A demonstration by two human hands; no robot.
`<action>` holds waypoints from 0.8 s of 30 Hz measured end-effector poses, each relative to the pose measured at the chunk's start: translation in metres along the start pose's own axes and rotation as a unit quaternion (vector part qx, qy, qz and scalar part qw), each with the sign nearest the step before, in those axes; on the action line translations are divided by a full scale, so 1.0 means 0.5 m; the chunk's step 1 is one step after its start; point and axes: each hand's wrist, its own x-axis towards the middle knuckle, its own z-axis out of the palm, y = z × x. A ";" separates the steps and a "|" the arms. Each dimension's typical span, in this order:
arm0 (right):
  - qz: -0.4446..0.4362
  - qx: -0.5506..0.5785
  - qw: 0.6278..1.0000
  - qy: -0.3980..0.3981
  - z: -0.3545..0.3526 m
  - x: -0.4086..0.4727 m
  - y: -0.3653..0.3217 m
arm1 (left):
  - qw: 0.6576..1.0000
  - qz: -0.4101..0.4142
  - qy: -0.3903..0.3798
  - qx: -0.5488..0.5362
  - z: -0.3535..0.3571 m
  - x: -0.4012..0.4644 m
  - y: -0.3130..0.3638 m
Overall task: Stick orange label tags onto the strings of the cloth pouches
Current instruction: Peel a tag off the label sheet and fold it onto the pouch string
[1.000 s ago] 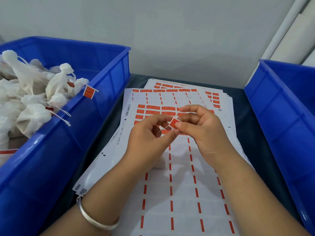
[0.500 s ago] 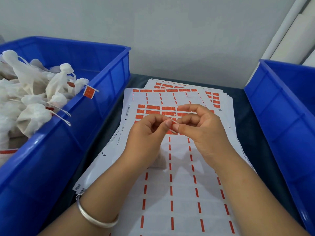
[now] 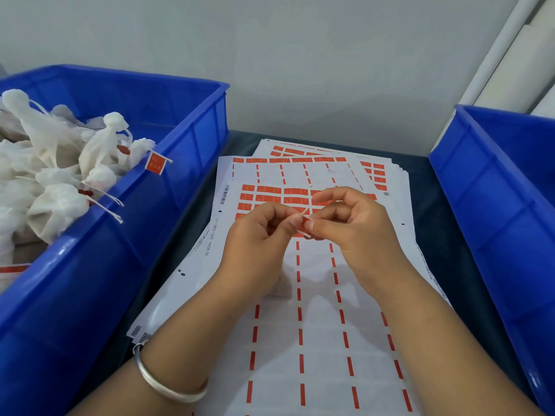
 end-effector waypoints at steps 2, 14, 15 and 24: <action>0.004 0.020 1.000 0.007 -0.003 0.000 0.000 | 1.000 -0.001 0.012 -0.015 0.001 -0.002 0.004; 0.020 0.123 0.988 0.089 -0.023 0.013 0.015 | 0.996 -0.060 -0.054 -0.046 0.005 -0.002 -0.001; 0.026 0.134 0.986 0.096 -0.024 0.015 0.018 | 0.995 -0.069 -0.065 -0.027 0.006 -0.001 -0.003; 0.092 0.266 0.953 0.115 -0.026 0.023 0.041 | 0.986 -0.079 -0.136 0.056 0.012 -0.005 -0.021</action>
